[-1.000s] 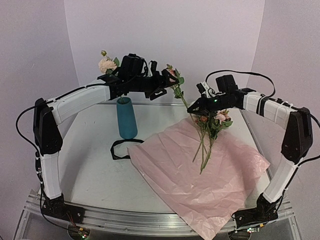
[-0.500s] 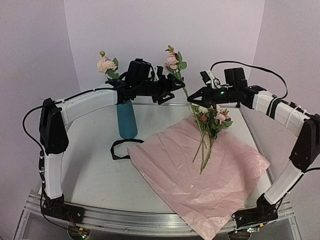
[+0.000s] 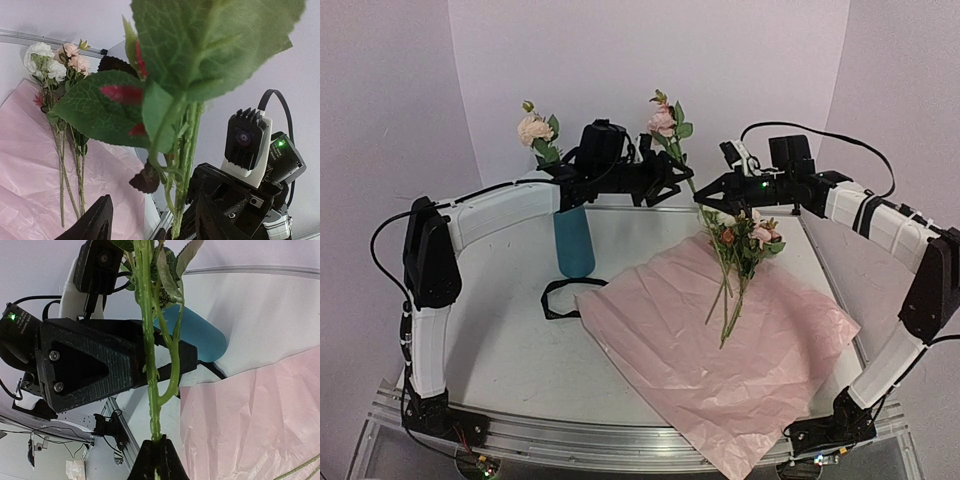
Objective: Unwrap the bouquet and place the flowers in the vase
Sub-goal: Pick up the fake flower from the wrapping paper.
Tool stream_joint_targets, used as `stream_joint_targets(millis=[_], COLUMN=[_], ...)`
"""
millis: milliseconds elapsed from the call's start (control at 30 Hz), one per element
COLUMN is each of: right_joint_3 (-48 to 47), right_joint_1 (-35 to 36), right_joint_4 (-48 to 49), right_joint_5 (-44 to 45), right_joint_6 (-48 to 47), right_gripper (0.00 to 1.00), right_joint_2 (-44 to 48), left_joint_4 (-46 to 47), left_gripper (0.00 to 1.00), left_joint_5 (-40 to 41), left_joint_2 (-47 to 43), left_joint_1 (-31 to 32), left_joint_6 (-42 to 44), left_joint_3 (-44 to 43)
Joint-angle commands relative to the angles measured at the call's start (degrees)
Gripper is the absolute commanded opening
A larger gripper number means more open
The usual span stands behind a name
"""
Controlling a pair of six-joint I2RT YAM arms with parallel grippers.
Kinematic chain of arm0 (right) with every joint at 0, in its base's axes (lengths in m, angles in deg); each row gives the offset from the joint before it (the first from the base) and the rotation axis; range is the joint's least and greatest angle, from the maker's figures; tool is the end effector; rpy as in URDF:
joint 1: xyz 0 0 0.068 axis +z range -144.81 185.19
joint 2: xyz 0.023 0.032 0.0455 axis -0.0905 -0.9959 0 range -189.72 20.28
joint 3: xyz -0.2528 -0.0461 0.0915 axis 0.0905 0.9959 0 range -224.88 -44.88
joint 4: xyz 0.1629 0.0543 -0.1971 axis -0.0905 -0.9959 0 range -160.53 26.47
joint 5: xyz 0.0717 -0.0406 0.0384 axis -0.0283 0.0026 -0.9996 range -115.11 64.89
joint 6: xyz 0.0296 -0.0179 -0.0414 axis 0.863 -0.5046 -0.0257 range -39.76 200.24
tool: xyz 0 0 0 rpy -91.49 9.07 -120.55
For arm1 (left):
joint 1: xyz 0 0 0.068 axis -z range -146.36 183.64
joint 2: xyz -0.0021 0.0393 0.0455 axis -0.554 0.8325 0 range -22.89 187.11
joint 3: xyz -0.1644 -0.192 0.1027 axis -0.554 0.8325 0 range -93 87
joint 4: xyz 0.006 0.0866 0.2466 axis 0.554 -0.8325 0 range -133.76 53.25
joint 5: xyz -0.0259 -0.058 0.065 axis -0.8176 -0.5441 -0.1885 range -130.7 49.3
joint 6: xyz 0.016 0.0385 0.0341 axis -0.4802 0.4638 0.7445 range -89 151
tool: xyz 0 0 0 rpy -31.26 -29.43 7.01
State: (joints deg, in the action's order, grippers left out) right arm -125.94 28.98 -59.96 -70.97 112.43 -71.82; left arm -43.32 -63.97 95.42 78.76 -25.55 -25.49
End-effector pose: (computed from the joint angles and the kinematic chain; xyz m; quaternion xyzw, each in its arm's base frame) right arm 0.3370 0.1765 0.3764 -0.2055 0.7092 0.5437 0.3990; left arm 0.3423 -0.3636 0.3580 0.0498 0.7721 -0.5751 0.2659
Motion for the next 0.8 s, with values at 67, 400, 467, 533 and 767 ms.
stream_joint_targets(millis=[67, 400, 467, 533, 767], right_joint_3=[-1.6, -2.6, -2.8, -3.0, -2.5], right_joint_1=[0.2, 0.3, 0.5, 0.6, 0.9], right_joint_4=[3.0, 3.0, 3.0, 3.0, 3.0], right_joint_5=[-2.8, -3.9, -3.9, -4.2, -4.7], right_joint_6=[0.4, 0.5, 0.4, 0.4, 0.2], right_gripper=[0.0, 0.0, 0.0, 0.0, 0.0], right_joint_2=[-0.5, -1.9, -2.1, -2.3, -2.2], left_joint_4=[4.3, 5.3, 5.4, 5.5, 5.6], left_gripper=[0.42, 0.34, 0.28, 0.23, 0.08], left_joint_5=[-2.1, -2.9, -3.0, -3.0, -2.8], left_joint_2=[0.8, 0.9, 0.8, 0.8, 0.5], left_joint_1=[0.1, 0.1, 0.2, 0.1, 0.1], left_joint_6=[-1.0, -1.2, -1.1, -1.0, -0.9], left_joint_3=[-2.8, -2.5, -2.4, -2.3, -1.9])
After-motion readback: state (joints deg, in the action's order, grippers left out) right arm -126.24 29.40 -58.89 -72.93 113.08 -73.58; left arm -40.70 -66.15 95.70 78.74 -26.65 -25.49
